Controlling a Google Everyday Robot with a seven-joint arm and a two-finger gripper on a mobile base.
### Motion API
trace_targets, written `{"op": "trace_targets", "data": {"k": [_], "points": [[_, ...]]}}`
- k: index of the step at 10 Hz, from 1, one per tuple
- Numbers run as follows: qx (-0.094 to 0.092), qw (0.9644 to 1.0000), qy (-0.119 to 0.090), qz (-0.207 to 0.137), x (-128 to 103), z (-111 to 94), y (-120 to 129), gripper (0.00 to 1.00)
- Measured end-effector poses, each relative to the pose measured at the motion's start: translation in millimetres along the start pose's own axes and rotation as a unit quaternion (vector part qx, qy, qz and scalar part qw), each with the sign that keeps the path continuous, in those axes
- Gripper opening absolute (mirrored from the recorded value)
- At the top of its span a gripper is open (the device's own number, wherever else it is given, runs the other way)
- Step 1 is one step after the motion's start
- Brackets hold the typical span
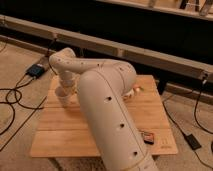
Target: Place the ceramic cup in the ceramic bowl
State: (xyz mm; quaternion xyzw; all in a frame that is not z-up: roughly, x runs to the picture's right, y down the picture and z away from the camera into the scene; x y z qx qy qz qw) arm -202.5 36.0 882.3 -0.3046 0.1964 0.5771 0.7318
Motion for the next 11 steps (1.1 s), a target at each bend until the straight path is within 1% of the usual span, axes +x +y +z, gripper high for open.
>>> {"op": "trace_targets", "data": {"k": [2, 3, 4, 5, 7, 8, 9, 11], "points": [[-0.007, 0.9999, 0.002, -0.012, 14.5, -11.2, -10.6, 0.0], [-0.008, 0.9999, 0.002, -0.015, 21.6, -17.3, -16.8, 0.0], [-0.01, 0.9998, 0.0, -0.018, 32.6, -26.7, -25.4, 0.0], [-0.011, 0.9998, 0.0, -0.019, 45.0, -33.5, -34.5, 0.0], [-0.018, 0.9997, 0.001, -0.017, 76.5, -46.1, -53.8, 0.0], [-0.023, 0.9996, 0.001, -0.014, 89.3, -50.0, -59.6, 0.0], [-0.028, 0.9996, 0.0, -0.01, 105.7, -54.4, -67.9, 0.0], [-0.043, 0.999, -0.009, 0.0, 135.6, -65.6, -80.4, 0.0]]}}
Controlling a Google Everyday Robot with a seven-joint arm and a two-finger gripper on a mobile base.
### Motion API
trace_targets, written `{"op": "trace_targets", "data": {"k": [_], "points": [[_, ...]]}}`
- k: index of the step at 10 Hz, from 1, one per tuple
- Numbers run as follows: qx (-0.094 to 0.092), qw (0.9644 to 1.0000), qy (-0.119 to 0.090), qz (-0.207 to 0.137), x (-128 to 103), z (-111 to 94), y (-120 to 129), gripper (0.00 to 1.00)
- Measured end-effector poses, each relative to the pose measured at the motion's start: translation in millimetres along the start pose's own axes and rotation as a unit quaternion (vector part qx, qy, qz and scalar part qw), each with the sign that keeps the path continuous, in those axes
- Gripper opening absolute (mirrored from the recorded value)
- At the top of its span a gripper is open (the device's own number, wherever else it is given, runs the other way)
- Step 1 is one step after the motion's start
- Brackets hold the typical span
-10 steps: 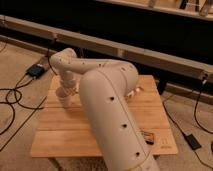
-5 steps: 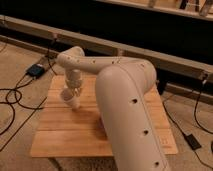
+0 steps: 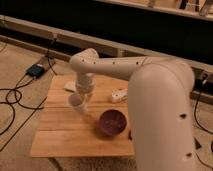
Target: Place the ceramic cup in the ceramic bowl
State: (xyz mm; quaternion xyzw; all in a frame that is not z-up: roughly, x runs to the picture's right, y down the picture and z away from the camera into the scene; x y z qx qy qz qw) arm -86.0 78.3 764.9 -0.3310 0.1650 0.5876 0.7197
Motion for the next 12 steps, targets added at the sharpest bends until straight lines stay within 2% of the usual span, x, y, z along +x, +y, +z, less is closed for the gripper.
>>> {"op": "trace_targets", "data": {"k": [3, 6, 9, 12], "points": [[-0.024, 0.9993, -0.023, 0.019, 36.2, -22.5, -14.9, 0.0], [-0.041, 0.9969, -0.049, 0.047, 63.9, -46.2, -37.8, 0.0], [-0.038, 0.9949, -0.064, 0.069, 81.1, -59.8, -65.4, 0.0], [-0.034, 0.9909, -0.073, 0.108, 90.2, -60.4, -94.1, 0.0]]}}
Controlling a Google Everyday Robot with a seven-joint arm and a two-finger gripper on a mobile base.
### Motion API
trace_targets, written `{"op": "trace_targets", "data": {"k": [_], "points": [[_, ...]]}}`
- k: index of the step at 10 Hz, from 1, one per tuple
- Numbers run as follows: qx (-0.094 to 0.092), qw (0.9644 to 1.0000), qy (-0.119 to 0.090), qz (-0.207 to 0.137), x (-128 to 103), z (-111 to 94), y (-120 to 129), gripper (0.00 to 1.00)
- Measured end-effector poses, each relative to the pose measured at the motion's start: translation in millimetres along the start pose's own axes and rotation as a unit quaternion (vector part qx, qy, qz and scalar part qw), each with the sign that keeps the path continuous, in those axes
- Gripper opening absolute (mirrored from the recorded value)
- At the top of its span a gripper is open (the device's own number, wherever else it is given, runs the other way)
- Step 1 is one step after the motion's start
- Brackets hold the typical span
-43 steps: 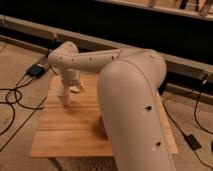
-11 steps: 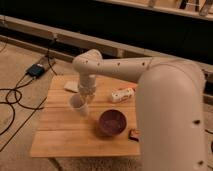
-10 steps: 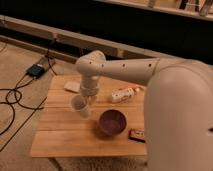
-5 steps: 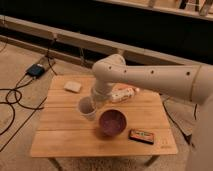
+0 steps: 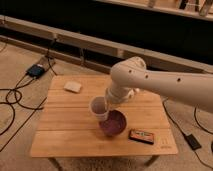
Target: Place the ceramic cup in the ceramic bowl
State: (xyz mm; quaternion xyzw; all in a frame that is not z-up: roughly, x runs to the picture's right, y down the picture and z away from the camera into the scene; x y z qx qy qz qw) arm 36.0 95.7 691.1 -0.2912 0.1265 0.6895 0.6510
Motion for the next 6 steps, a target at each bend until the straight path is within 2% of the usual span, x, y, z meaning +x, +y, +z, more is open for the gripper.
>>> {"op": "trace_targets", "data": {"k": [3, 6], "points": [[-0.004, 0.9994, -0.004, 0.035, 7.7, 6.3, -26.6, 0.0], [-0.018, 0.9983, -0.006, 0.055, 14.5, 25.7, -43.2, 0.0]]}}
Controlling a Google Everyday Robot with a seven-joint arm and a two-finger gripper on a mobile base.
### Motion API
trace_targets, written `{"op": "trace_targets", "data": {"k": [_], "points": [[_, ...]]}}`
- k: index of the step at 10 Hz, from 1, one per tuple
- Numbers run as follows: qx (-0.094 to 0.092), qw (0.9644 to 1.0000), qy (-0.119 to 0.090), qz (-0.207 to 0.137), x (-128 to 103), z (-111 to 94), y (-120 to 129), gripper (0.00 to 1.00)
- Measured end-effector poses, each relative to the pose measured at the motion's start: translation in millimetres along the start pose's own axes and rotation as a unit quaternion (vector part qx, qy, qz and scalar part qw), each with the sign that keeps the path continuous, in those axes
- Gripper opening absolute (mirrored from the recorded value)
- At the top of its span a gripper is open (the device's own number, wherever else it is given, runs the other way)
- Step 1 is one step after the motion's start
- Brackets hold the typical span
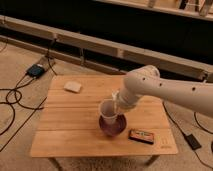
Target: Place the ceramic cup in the ceramic bowl
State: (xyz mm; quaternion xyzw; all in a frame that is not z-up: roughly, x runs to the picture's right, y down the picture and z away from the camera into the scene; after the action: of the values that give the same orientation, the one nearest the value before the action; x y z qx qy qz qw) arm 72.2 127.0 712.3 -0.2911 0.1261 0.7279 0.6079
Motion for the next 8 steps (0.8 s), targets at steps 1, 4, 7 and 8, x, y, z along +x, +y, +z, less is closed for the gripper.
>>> {"op": "trace_targets", "data": {"k": [1, 4, 7, 8], "points": [[-0.006, 1.0, 0.001, 0.001, 0.5, 9.9, -3.3, 0.0], [-0.021, 0.9998, 0.0, 0.004, -6.6, 30.7, -10.8, 0.0], [-0.027, 0.9996, 0.005, 0.008, -9.8, 42.6, -21.8, 0.0], [-0.027, 0.9996, 0.01, 0.009, -7.3, 46.1, -25.9, 0.0]]}}
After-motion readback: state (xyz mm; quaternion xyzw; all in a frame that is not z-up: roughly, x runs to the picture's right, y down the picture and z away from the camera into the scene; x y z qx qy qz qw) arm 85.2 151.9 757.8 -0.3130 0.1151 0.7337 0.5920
